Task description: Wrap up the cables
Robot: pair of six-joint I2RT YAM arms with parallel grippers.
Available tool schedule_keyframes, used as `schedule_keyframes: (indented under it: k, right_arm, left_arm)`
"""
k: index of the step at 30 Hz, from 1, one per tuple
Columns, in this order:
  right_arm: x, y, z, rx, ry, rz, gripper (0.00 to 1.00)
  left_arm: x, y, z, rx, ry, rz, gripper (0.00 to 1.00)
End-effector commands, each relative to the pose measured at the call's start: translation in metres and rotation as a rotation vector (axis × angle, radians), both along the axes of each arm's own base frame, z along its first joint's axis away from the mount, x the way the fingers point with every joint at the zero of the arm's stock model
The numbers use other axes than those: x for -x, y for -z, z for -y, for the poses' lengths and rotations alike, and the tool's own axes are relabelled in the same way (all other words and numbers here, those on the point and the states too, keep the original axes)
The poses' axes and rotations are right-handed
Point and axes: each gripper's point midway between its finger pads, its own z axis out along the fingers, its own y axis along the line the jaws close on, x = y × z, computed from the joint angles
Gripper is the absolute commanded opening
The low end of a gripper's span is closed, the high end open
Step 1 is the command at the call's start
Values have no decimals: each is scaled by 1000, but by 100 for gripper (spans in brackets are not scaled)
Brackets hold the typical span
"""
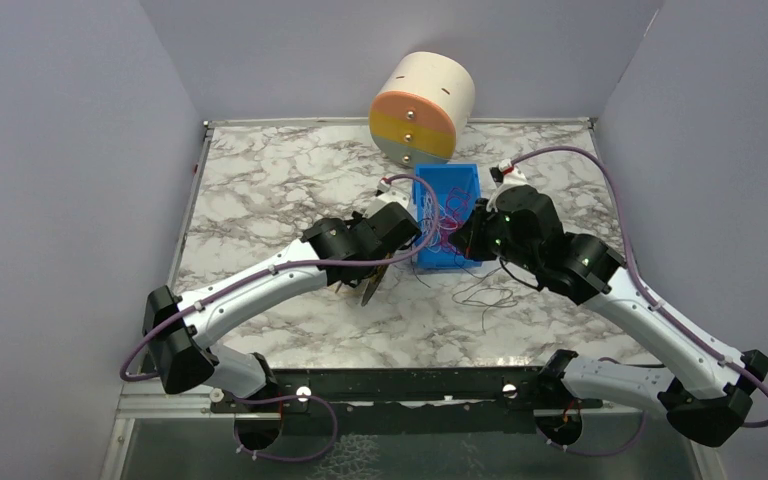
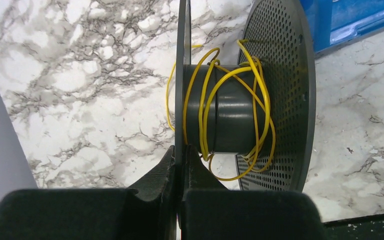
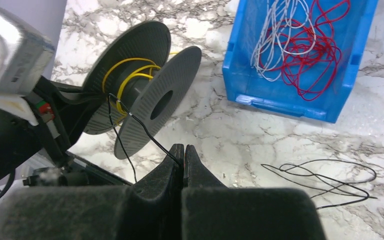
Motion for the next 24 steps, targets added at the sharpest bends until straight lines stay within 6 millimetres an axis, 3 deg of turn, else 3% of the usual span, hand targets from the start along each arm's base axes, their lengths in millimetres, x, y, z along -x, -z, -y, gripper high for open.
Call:
schedule_keyframes:
  k: [1, 12, 24]
  right_arm:
    - [3, -17, -12, -29, -57, -6, 1]
    - [1, -24, -38, -98, -103, -68, 1]
    - [-7, -2, -56, -147, -38, -189, 1]
  left_arm:
    - [2, 6, -7, 72, -21, -52, 0]
    - [-4, 34, -8, 109, 16, -110, 0]
    - [-11, 57, -8, 199, 63, -186, 0]
